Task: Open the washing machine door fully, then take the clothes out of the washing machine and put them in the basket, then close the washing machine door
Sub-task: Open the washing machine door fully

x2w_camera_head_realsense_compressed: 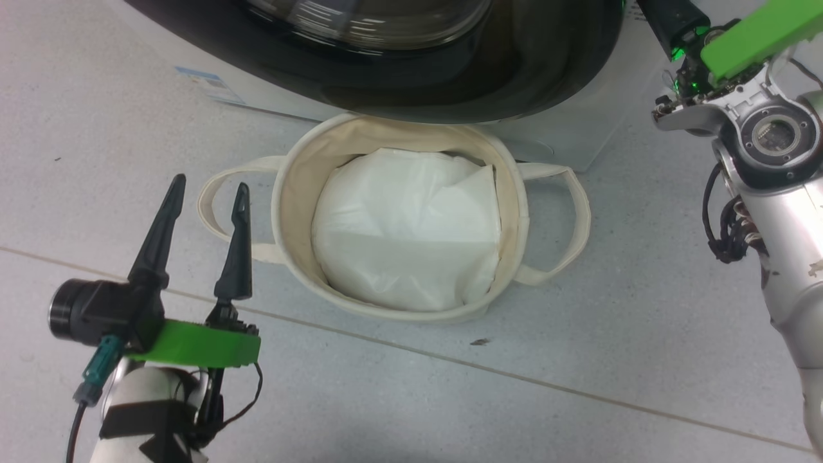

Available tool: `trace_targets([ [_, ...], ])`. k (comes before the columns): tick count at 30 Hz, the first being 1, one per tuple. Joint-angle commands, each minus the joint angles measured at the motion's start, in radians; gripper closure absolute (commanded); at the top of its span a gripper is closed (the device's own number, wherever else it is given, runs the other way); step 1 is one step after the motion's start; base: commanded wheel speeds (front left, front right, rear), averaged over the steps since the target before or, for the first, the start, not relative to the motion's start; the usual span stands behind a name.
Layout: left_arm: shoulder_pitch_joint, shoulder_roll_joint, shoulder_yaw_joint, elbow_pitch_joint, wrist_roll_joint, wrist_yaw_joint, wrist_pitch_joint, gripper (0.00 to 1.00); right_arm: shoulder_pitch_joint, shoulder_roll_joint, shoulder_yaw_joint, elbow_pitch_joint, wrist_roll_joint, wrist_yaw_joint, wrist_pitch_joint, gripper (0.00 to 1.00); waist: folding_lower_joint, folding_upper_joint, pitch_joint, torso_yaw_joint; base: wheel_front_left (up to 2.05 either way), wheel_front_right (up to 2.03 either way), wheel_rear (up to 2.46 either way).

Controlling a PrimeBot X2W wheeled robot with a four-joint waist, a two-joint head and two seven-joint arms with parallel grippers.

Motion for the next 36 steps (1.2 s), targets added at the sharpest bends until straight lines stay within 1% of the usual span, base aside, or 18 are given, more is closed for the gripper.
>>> trace_targets([
  [1,-0.020,0.016,0.040,-0.036,0.009,-0.005,-0.012,0.00,-0.032,0.026,0.004,-0.023,0.018,0.000,0.021,1.00,-0.0001,0.0000,-0.001,0.001,0.00,0.00,0.00],
  [6,-0.017,0.016,0.047,-0.029,0.014,-0.006,-0.012,0.00,-0.042,0.035,0.020,0.022,0.050,0.000,0.085,1.00,-0.0001,0.0000,-0.016,-0.003,0.00,0.00,0.00],
  [10,-0.010,0.019,0.052,-0.024,0.016,-0.008,-0.012,0.00,-0.033,0.039,0.035,0.024,0.065,0.000,0.127,1.00,-0.0001,0.0000,-0.036,-0.010,0.00,0.00,0.00],
  [15,0.021,0.025,0.071,-0.010,0.010,-0.011,-0.012,0.00,0.021,0.031,0.089,-0.003,0.071,0.000,0.209,1.00,-0.0001,0.0000,-0.086,-0.019,0.00,0.00,0.00],
  [20,0.061,0.029,0.093,0.001,0.002,-0.013,-0.012,0.00,0.081,0.029,0.129,-0.039,0.097,0.000,0.273,1.00,-0.0001,0.0000,-0.134,-0.024,0.00,0.00,0.00],
  [23,0.083,0.029,0.101,0.005,0.000,-0.015,-0.012,0.00,0.113,0.017,0.151,-0.052,0.114,0.000,0.312,1.00,-0.0001,0.0000,-0.156,-0.022,0.00,0.00,0.00],
  [30,0.127,0.022,0.107,0.026,-0.004,-0.019,-0.012,0.00,0.162,0.006,0.179,-0.082,0.147,0.000,0.337,1.00,-0.0001,0.0000,-0.216,0.004,0.00,0.00,0.00],
  [36,0.160,0.023,0.092,0.057,-0.007,-0.026,-0.012,0.00,0.195,0.005,0.209,-0.090,0.162,0.000,0.333,1.00,-0.0001,0.0000,-0.275,0.048,0.00,0.00,0.00],
])
